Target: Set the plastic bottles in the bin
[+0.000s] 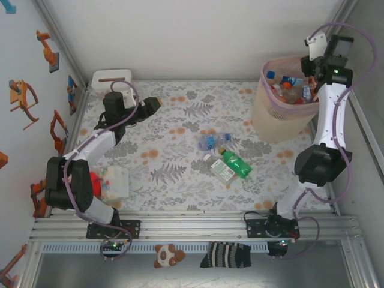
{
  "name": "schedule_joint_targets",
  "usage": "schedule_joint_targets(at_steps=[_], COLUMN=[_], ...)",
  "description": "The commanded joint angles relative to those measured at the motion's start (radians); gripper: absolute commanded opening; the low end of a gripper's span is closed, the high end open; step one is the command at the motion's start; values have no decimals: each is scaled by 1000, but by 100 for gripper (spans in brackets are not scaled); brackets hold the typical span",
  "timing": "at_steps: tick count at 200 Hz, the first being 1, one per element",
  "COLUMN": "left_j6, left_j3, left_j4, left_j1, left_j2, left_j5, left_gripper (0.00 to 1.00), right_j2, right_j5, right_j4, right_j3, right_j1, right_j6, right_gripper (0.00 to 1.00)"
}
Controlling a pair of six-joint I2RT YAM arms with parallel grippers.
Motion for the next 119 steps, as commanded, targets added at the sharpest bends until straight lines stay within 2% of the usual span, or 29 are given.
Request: schedule_joint_targets(at_steps=[1,66,119], left_j6=[-9,-4,-13], left_j3=[-9,-12,-16], left_j4=[26,19,32], left_j1=[4,4,4], left_j2=[-17,-32,-34], left_j5=[25,24,22], left_gripper=[73,73,73], right_j2=[23,40,9], right_j5=[26,38,81], right_j4=[44,82,78], right_j3=[-52,-163,-204], right_j1=[-16,-31,-36], right_j6=[-24,-13,28], right_gripper=[22,22,33])
